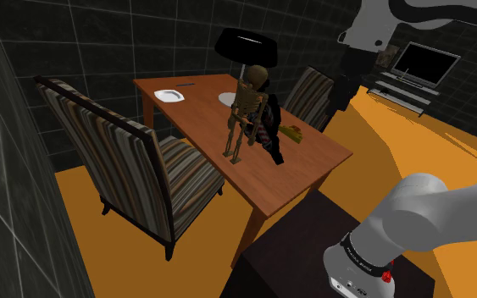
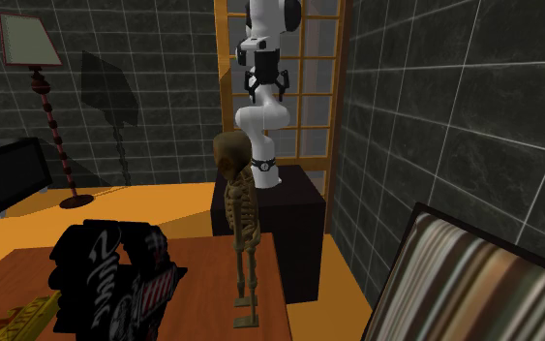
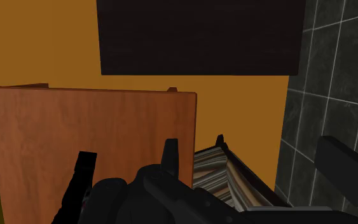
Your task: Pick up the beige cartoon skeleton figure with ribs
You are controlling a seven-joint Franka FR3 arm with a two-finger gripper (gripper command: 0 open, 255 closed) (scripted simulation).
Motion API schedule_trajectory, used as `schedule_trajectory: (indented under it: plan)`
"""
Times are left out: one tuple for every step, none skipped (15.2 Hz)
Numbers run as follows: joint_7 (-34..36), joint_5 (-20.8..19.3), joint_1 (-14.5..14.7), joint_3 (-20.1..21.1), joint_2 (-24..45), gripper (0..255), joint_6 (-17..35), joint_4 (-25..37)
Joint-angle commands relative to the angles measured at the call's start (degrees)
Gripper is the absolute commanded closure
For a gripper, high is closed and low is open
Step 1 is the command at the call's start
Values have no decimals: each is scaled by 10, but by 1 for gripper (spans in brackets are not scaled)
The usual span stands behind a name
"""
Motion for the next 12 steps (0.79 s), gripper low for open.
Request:
schedule_trajectory:
  plan:
    - [0, 0, 0, 0, 0, 0, 0, 0]
    - [-6, -3, 0, -4, 19, 0, 14, 6]
    - [-11, -7, -1, -8, 38, 0, 28, 12]
    - [-16, -9, -1, -12, 57, 0, 42, 20]
    - [-21, -12, -1, -15, 77, 0, 55, 28]
    - [-27, -14, -1, -19, 97, 0, 67, 37]
    - [-32, -16, -1, -23, 117, 0, 79, 46]
    - [-37, -18, -1, -26, 137, 0, 90, 56]
    - [-42, -19, -1, -30, 157, 0, 101, 68]
    - [-47, -20, -2, -33, 177, 0, 111, 79]
    - [-52, -21, -2, -36, 198, 0, 121, 92]
    - [-58, -21, -2, -39, 219, 0, 130, 105]
